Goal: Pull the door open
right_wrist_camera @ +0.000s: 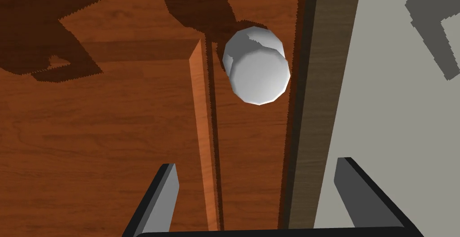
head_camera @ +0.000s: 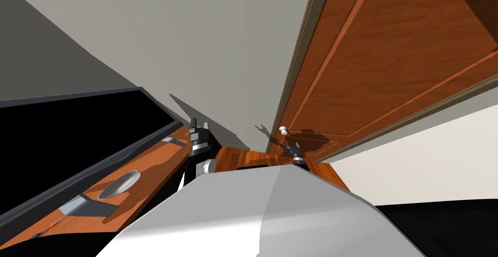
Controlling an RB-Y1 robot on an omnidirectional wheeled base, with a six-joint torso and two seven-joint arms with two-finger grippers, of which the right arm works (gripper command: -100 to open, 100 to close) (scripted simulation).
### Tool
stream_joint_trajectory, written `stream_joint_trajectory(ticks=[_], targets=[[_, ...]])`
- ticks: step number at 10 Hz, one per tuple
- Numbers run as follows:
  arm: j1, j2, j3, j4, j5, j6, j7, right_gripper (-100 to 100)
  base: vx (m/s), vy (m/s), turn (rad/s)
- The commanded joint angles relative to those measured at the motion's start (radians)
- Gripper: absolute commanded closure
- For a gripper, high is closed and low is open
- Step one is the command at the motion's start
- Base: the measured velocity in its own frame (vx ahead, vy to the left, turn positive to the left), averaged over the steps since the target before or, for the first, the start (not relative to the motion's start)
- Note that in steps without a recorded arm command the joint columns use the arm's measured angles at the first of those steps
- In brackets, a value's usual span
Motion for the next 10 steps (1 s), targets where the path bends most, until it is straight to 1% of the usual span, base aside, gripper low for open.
stream_joint_trajectory(ticks=[1,3,4,6,7,8,9,10], targets=[[-0.008,-0.021,-0.012,0.025,-0.005,-0.013,0.007,-100,0.187,-0.036,0.042],[-0.009,-0.028,-0.023,0.036,-0.008,-0.02,0.009,-100,0.196,-0.017,0.049],[-0.009,-0.026,-0.028,0.042,-0.009,-0.024,0.01,-100,0.182,-0.065,0.045],[-0.01,-0.013,-0.038,0.052,-0.012,-0.031,0.012,-100,0.185,-0.054,0.046],[-0.01,0.001,-0.043,0.058,-0.013,-0.035,0.014,-100,0.2,-0.03,0.04],[-0.011,-0.007,-0.04,0.056,-0.013,-0.033,0.013,-100,0.093,-0.014,0.013],[-0.011,-0.007,-0.04,0.056,-0.013,-0.033,0.013,100,-0.015,0.005,0.007],[-0.011,-0.007,-0.04,0.056,-0.013,-0.033,0.013,100,-0.035,0.014,0.006]])
